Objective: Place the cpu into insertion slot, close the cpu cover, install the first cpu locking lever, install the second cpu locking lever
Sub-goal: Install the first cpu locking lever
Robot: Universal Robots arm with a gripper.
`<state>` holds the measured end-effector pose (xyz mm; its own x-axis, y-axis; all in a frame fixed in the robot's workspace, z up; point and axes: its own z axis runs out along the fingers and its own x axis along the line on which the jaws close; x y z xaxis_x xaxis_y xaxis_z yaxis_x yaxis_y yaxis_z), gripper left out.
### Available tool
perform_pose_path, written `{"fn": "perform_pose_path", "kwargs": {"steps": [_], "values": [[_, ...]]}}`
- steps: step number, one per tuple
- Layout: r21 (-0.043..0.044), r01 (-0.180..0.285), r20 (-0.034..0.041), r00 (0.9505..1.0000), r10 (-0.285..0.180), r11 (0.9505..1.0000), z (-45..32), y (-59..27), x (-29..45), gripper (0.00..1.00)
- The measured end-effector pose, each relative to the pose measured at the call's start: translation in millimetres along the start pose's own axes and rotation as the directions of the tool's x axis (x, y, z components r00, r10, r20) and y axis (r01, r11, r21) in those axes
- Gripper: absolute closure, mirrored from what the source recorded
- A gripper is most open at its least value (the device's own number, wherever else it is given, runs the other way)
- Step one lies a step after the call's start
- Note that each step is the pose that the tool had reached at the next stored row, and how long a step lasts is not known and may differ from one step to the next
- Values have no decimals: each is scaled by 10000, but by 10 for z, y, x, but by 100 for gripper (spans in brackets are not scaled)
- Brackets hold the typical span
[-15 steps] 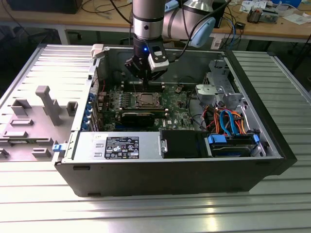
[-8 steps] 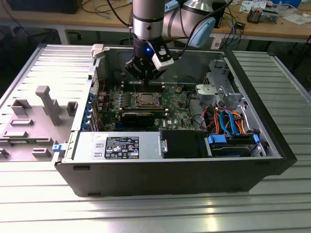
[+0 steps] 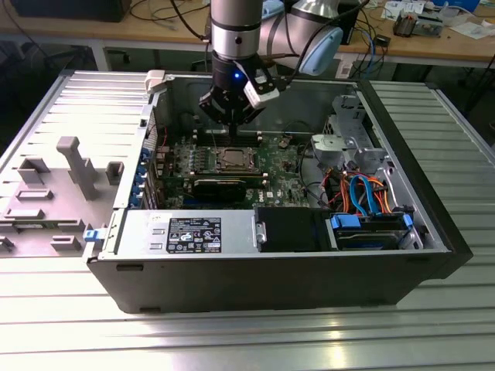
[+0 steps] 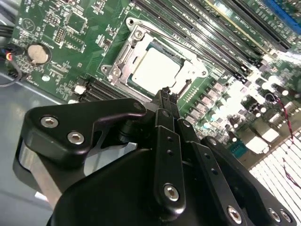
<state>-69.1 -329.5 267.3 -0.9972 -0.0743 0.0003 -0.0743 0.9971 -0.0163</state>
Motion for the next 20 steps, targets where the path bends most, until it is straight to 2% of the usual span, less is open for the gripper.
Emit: {"fn": "perform_pose_path", "kwargs": {"steps": [1,3,5,6,7,9,10,15,20], "values": [[-1,0,0,10000,0,10000,-46,-1,0,89],[-7,2,1,10000,-2,10000,-82,-1,0,89],[-104,3,5,10000,-3,9999,-83,-2,-1,89],[-180,-2,-14,10000,2,9998,-83,-1,0,89],[-183,-5,-46,10000,4,9998,-83,-1,-1,89],[-194,-7,-214,9998,3,9998,-82,-1,0,89],[-194,-9,-228,9997,5,9998,-83,-1,3,89],[-195,17,-226,9997,-21,9998,-83,7,108,89],[-195,18,-226,9997,-23,9998,-83,12,171,89]]}}
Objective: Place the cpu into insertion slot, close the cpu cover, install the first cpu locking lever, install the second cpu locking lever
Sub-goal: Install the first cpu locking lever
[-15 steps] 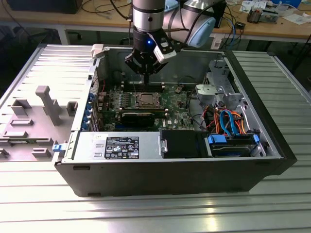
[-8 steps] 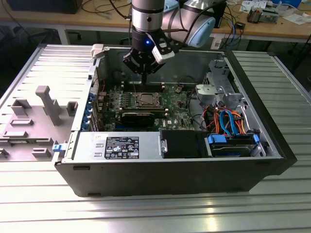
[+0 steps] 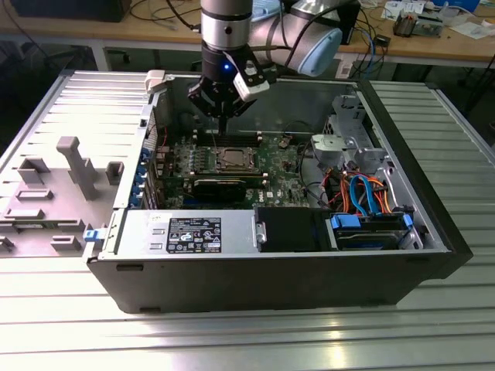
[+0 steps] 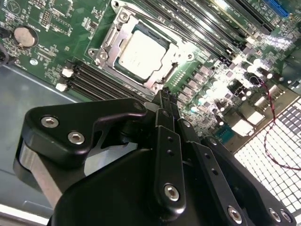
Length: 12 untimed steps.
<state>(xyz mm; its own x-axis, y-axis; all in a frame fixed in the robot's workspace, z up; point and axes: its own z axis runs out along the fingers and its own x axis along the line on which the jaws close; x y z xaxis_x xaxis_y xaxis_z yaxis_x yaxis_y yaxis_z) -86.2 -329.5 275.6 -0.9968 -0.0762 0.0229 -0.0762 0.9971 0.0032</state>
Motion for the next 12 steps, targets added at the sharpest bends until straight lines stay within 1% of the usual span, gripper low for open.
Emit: {"fn": "perform_pose_path", "kwargs": {"steps": [1,2,3,5,6,7,10,12], "values": [[1,1,-1,10000,-1,10000,0,1,24,89],[1,98,0,10000,-98,10000,2,5,65,89],[5,183,-1,9998,-183,9998,2,6,88,89],[3,129,-1,9999,-129,9999,4,12,158,89],[3,116,0,9999,-116,9999,5,14,180,89],[2,115,0,9999,-115,9999,6,15,200,89],[3,116,0,9999,-116,9999,6,17,223,89],[3,117,-1,9999,-117,9999,7,19,255,89]]}}
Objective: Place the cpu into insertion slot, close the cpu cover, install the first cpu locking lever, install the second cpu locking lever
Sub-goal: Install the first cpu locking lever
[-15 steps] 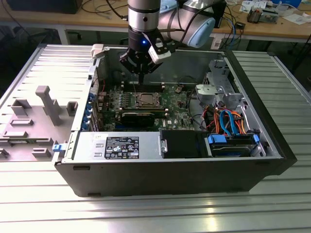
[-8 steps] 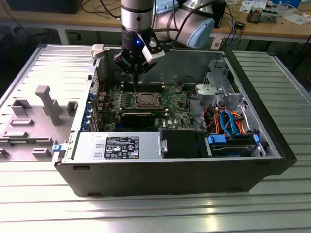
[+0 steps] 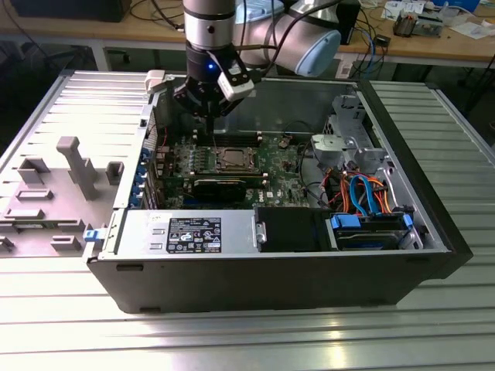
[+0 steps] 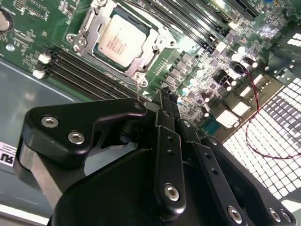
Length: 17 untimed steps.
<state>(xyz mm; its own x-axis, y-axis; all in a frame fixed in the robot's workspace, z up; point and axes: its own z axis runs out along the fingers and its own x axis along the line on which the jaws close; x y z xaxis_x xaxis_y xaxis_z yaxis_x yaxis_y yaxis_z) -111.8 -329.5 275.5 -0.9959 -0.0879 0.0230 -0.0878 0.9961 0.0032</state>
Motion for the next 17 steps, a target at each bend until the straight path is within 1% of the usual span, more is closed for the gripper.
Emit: {"fn": "perform_pose_path", "kwargs": {"steps": [4,10,12,15,17], "values": [[-1,-1,2,10000,1,10000,2,6,56,89],[0,-7,0,10000,7,10000,2,50,82,89],[7,-30,47,10000,30,10000,4,67,111,89],[16,-30,45,10000,30,10000,3,82,112,89],[24,-30,44,10000,30,10000,4,108,109,89]]}}
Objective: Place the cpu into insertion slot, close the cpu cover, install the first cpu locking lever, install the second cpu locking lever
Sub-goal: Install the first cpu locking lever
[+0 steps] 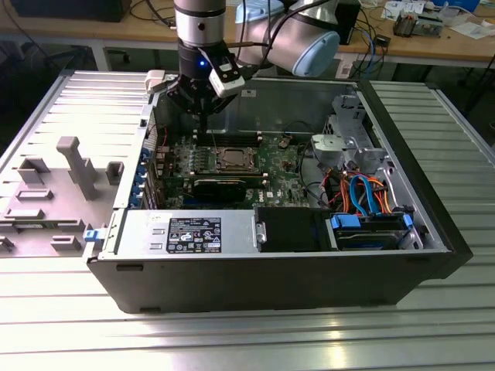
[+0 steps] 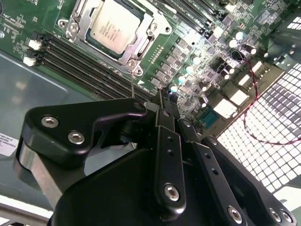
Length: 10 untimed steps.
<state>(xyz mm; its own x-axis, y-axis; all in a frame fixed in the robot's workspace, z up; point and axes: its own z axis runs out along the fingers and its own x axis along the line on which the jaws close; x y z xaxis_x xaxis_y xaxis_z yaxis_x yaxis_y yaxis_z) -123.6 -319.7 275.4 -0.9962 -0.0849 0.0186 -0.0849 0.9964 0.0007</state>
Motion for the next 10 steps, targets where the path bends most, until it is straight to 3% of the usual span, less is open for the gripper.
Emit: {"fn": "perform_pose_path", "kwargs": {"steps": [10], "values": [[25,-12,-1,10000,12,10000,20,92,-17,89]]}}
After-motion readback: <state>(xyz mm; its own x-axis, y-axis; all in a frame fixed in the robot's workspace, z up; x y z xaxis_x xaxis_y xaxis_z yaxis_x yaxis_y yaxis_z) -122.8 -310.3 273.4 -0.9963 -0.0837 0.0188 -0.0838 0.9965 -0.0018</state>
